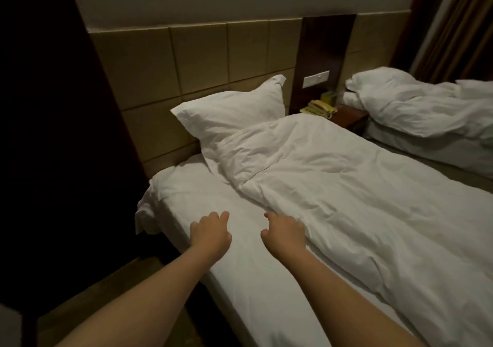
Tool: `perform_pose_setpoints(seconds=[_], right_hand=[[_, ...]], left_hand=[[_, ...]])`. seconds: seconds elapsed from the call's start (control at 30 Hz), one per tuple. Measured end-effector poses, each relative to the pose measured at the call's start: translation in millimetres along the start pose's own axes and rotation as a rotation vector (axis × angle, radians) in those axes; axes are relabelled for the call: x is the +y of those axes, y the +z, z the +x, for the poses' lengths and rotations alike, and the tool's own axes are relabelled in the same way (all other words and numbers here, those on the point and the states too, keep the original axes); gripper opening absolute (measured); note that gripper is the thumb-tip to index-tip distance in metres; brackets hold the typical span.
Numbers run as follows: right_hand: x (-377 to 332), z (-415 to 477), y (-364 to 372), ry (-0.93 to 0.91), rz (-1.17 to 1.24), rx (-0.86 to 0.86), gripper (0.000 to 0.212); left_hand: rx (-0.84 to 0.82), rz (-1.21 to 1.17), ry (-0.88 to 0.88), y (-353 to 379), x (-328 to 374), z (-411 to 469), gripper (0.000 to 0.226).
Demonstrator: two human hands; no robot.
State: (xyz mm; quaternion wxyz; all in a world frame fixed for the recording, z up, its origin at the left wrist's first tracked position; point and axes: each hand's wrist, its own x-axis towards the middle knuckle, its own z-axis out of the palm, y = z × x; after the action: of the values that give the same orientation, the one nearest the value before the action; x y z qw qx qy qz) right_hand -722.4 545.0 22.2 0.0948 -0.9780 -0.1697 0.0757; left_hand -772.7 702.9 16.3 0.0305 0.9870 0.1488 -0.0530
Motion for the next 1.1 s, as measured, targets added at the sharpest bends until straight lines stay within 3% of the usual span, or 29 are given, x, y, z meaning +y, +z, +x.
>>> perform_pose_setpoints(seconds=[0.13, 0.27, 0.53, 0.7, 0.87, 0.97, 1.1], right_hand=[[-12.8, 108.4, 15.8, 0.075, 0.025, -0.009, 0.042], [-42.7, 220.5, 33.5, 0.045, 0.084, -0.066, 0.042], [-61.5, 388.4, 19.7, 0.158, 0.207, -0.028, 0.046], [-47.5, 463.7, 41.0, 0.402, 0.294, -0.053, 0.055], [-65.2, 544.7, 69.6, 0.629, 0.545, -0.081, 0.065], [-93.4, 595.3, 91.6, 0.715, 0.657, -0.09, 0.064], [-121.9, 638.2, 111.9, 0.905, 0.871, 0.034, 0.059]], left_hand=[[0.015, -0.023, 0.067, 10.5, -20.7, 101.7, 0.053], [-0.009, -0.01, 0.028, 5.2, -53.3, 209.1, 0.056], [-0.052, -0.02, 0.098, -16.6, -77.3, 407.4, 0.058], [-0.215, -0.098, 0.187, 12.9, -75.5, 531.9, 0.073], [-0.385, -0.078, 0.326, 42.0, -81.5, 646.2, 0.063], [-0.496, -0.135, 0.372, 68.8, -92.9, 682.8, 0.07], [-0.723, -0.242, 0.606, 86.2, -88.2, 682.8, 0.041]])
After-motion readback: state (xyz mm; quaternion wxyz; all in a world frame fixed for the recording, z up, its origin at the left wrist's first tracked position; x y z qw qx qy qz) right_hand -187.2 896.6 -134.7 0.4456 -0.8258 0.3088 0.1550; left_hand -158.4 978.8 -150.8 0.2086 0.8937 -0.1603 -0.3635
